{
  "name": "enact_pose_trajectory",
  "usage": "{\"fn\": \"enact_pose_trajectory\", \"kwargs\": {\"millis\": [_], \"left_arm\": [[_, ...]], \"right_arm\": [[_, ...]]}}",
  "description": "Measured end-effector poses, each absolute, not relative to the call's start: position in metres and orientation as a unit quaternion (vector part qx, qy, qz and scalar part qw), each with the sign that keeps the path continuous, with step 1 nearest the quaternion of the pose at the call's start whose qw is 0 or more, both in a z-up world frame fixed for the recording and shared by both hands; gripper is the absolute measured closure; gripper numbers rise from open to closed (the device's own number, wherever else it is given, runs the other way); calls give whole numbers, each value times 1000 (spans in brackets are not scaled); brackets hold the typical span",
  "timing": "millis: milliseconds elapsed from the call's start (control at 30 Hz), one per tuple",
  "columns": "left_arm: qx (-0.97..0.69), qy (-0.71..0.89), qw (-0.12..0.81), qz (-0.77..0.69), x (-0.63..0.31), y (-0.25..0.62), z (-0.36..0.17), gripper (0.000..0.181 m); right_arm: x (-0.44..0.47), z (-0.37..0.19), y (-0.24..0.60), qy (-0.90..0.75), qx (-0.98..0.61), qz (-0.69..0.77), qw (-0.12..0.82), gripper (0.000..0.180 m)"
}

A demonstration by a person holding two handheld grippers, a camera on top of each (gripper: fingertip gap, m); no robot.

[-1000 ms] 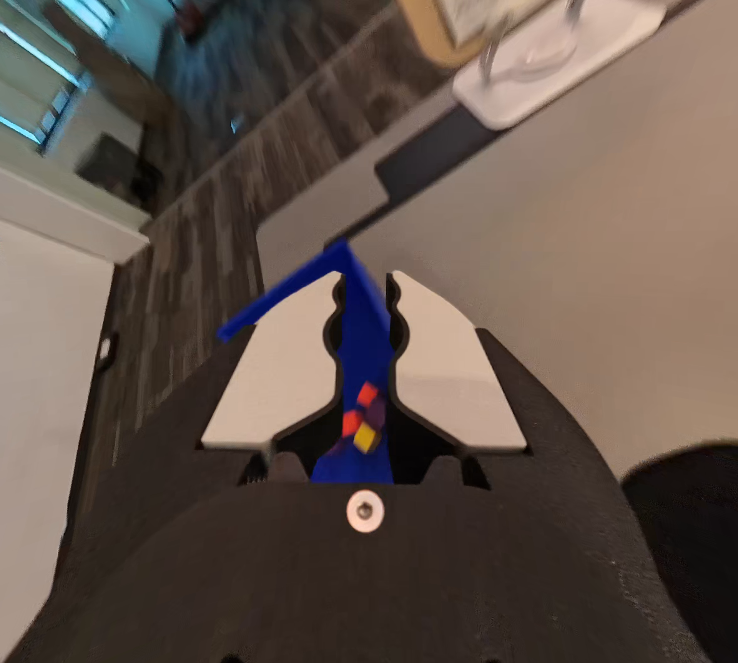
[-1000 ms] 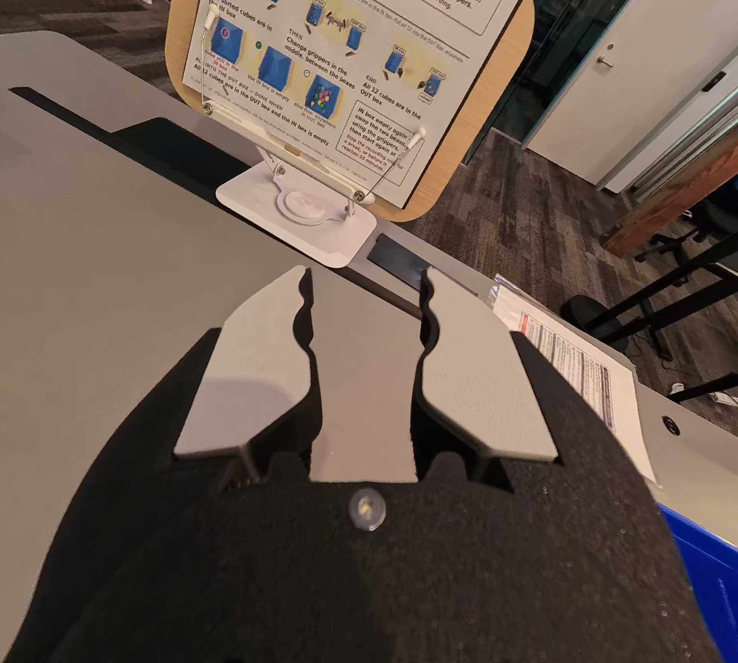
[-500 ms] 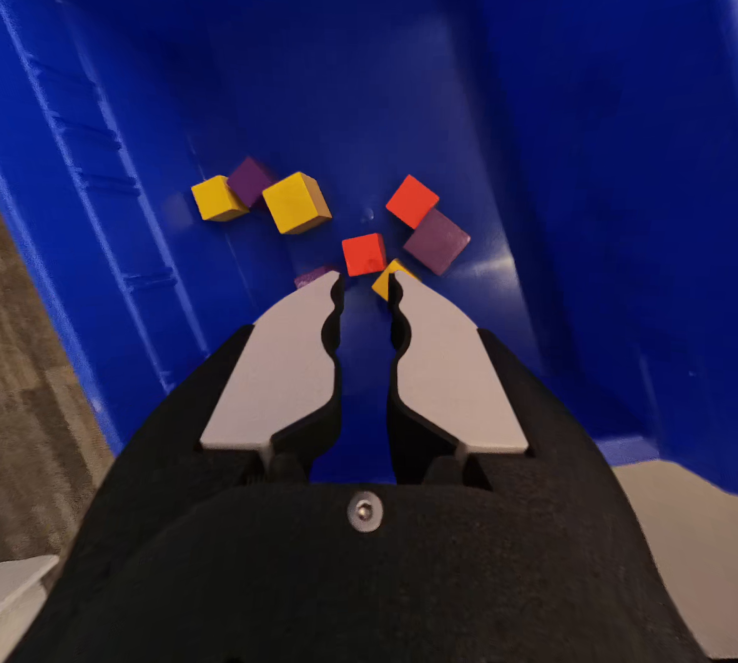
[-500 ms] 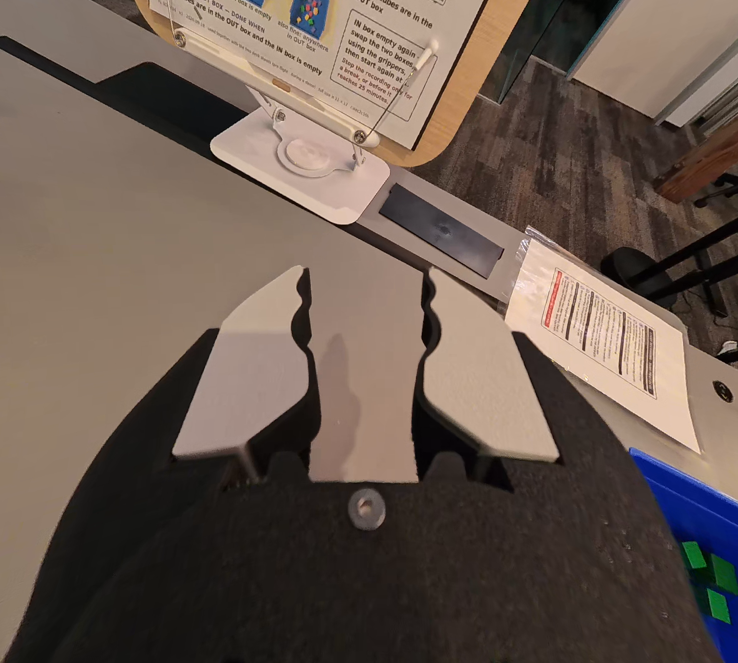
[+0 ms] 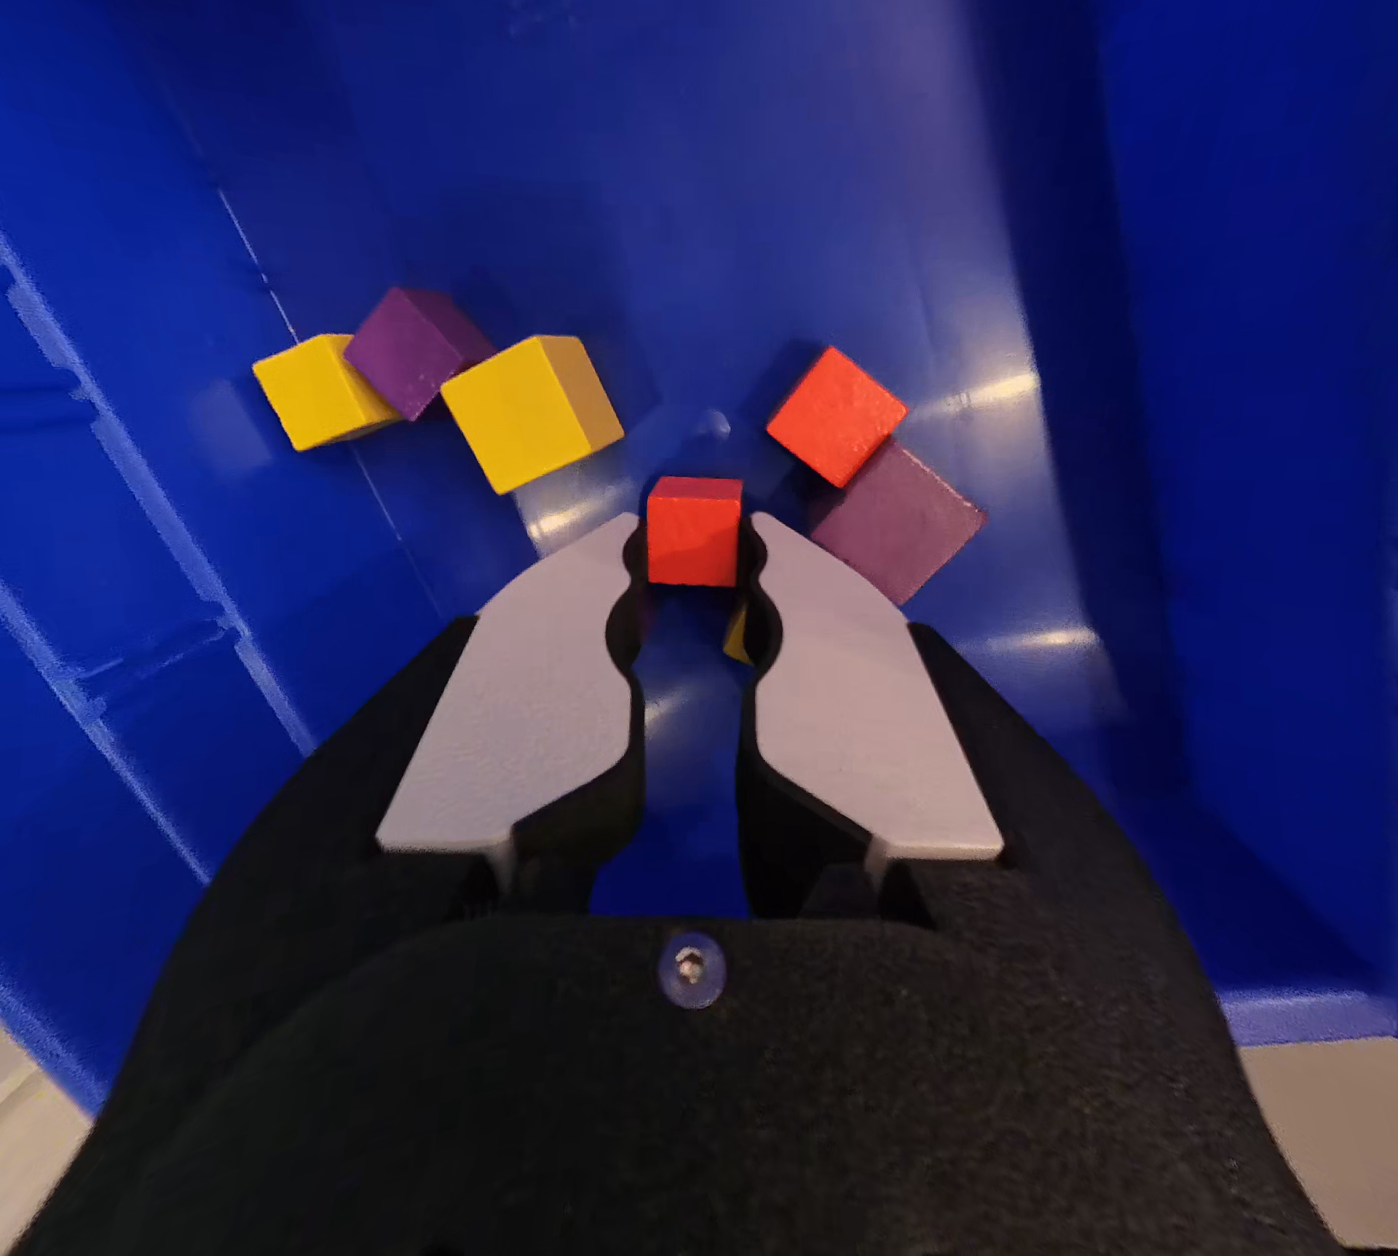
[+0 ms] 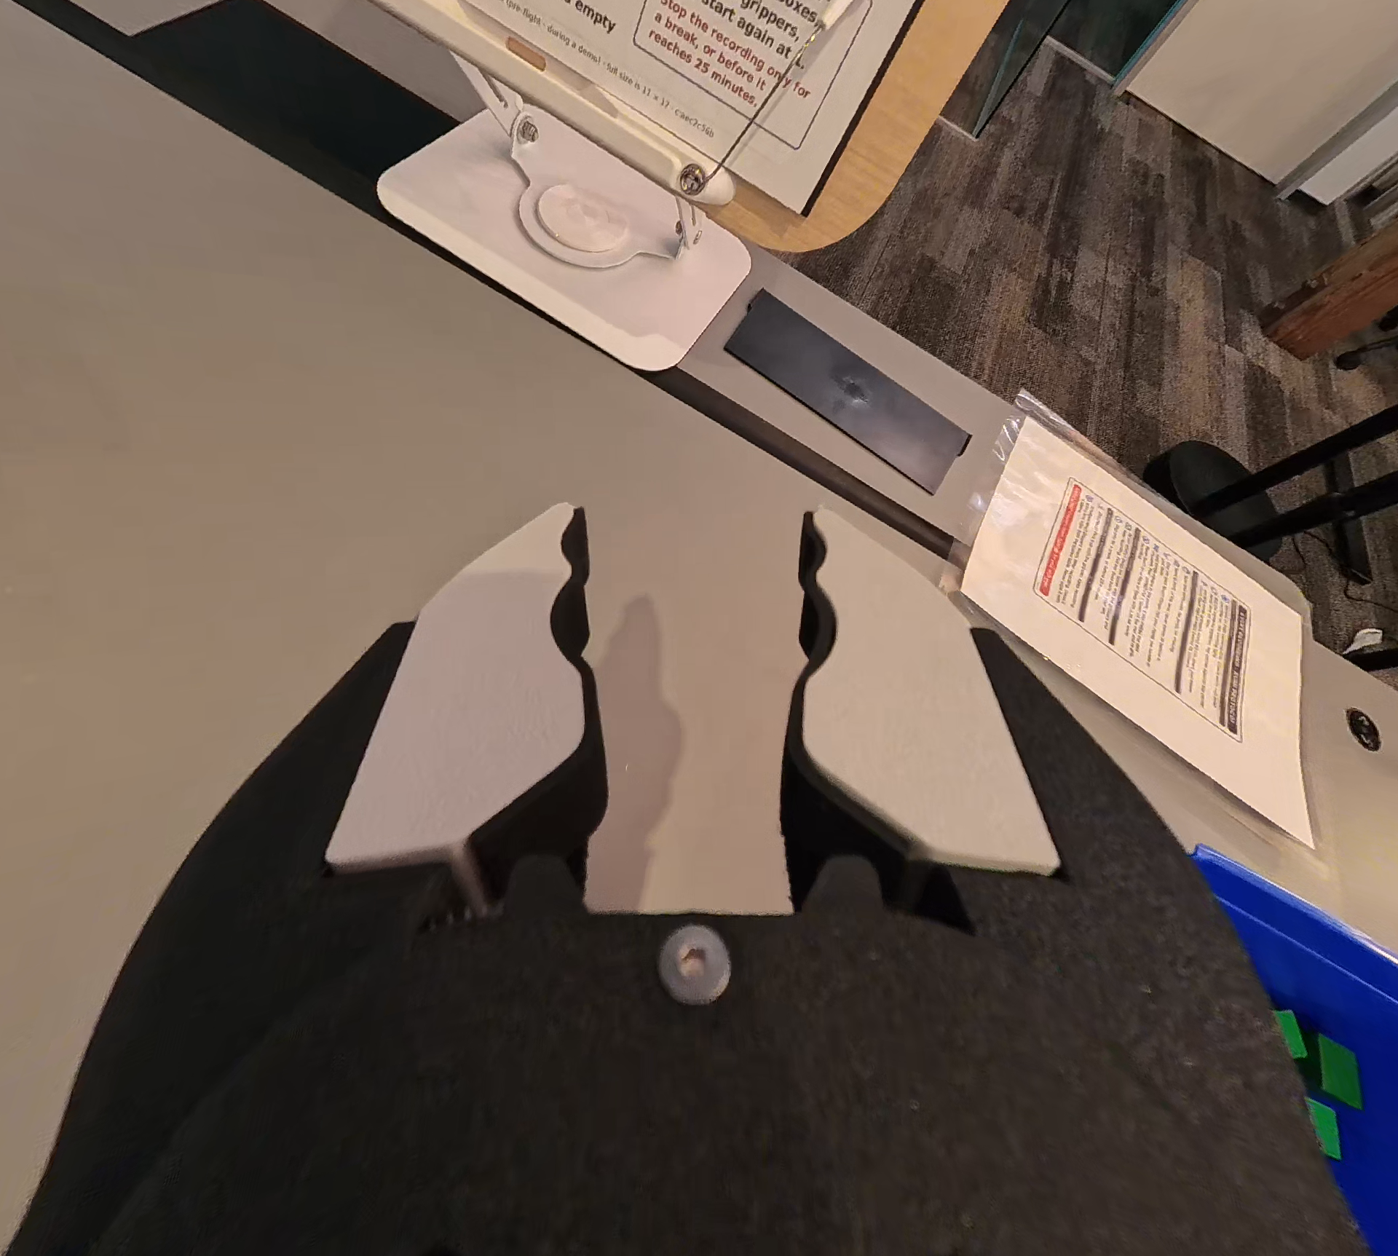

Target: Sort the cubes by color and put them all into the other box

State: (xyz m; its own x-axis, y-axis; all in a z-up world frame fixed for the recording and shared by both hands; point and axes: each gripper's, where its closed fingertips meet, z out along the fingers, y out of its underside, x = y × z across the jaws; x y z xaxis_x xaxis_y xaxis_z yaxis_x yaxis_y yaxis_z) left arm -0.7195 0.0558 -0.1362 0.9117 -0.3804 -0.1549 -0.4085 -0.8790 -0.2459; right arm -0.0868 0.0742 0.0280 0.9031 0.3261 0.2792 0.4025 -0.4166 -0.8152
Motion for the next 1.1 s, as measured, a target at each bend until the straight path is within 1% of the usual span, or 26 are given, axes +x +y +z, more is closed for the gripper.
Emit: {"fn": "enact_pose_trajectory", "kwargs": {"millis": [133,233,300,400,533,633,733,800,900,1100], "left_arm": [[-961,211,172,48,-717,62,-125,158],[-948,222,218,59,-717,64,-102,158],[-929,235,278,66,-709,68,-75,158],[-870,293,395,44,-663,67,-24,158],[-743,404,532,30,-562,47,35,158],[-660,461,593,-7,-476,27,61,159],[-576,500,642,-84,-394,0,82,159],[-522,516,665,-137,-348,-19,95,159],[-459,535,687,-175,-299,-36,108,159],[-396,561,688,-236,-250,-54,117,159]], "right_arm": [[-87,23,75,-228,-843,-42,486,127],[-89,22,75,-235,-842,-44,484,127],[-93,21,75,-243,-840,-43,484,127],[-110,23,72,-263,-833,-15,486,128],[-153,30,58,-298,-814,86,491,135],[-188,42,34,-341,-785,178,486,135],[-228,61,-7,-379,-732,339,454,133],[-243,74,-27,-382,-699,425,430,133],[-249,85,-37,-373,-675,478,421,133],[-249,113,-59,-320,-604,642,347,133]]}}
